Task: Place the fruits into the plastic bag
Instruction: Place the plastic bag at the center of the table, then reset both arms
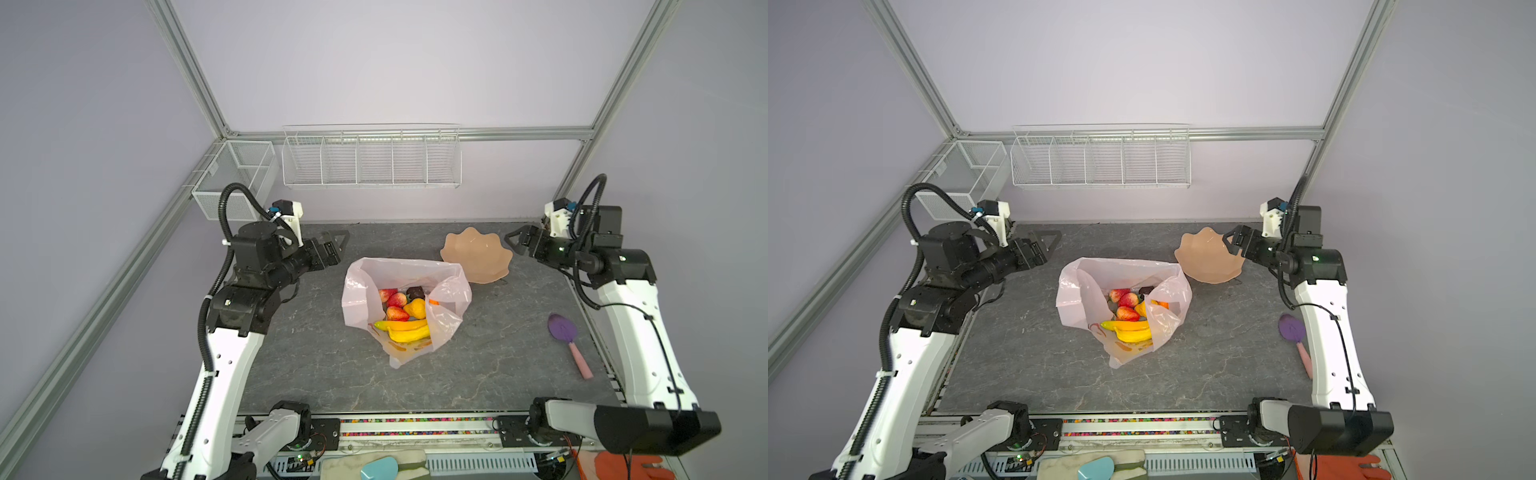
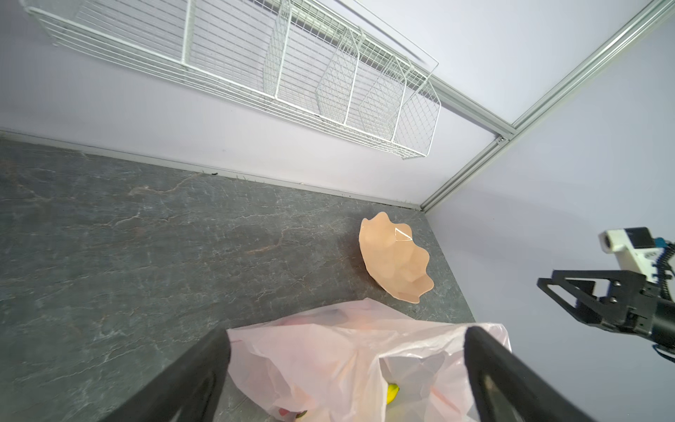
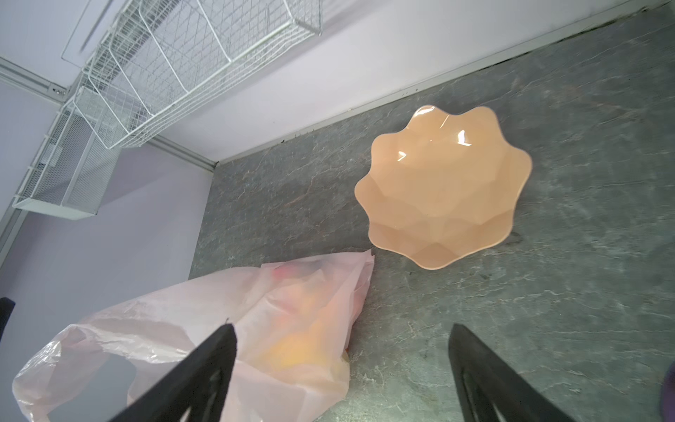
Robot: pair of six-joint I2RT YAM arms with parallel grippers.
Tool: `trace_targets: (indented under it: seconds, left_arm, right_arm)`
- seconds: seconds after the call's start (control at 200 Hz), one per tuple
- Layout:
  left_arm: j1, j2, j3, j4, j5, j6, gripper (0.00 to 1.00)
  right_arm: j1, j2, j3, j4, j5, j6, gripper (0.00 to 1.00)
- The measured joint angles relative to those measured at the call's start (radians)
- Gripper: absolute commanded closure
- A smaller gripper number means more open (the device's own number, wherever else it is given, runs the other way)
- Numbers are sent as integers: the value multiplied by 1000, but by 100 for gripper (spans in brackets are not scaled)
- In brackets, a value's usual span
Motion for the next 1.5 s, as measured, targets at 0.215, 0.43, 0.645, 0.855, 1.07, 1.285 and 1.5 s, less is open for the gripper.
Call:
trace_targets:
  seconds: [0.215,0.43,0.645,0.855,1.07,1.285,1.5]
  left_arm:
    - [3,-45,-75,-38,-31,0,0]
    - [3,-92,-110,-37,21,0,0]
    - [3,-242,-150,-36,-27,-5,0]
    - [3,-389,-296,-45,-178,-27,0]
    - [3,-442,-636,3,-423,-22,0]
    - [47,-351,-866,265,-605,56,0]
    - [84,-127,-1015,735,-663,182,0]
  right_arm:
    - [-79,-49,-44,-5,-32,-23,12]
    - [-82,-61,-67,-6,-71,-43,12]
    - [-87,-141,-131,-11,-75,-59,12]
    - [-88,-259,-264,14,-40,-65,12]
    - [-90,-375,-584,105,117,-91,11]
    - [-94,-302,-804,328,306,-116,11]
    - [-94,-231,-1018,750,405,-133,11]
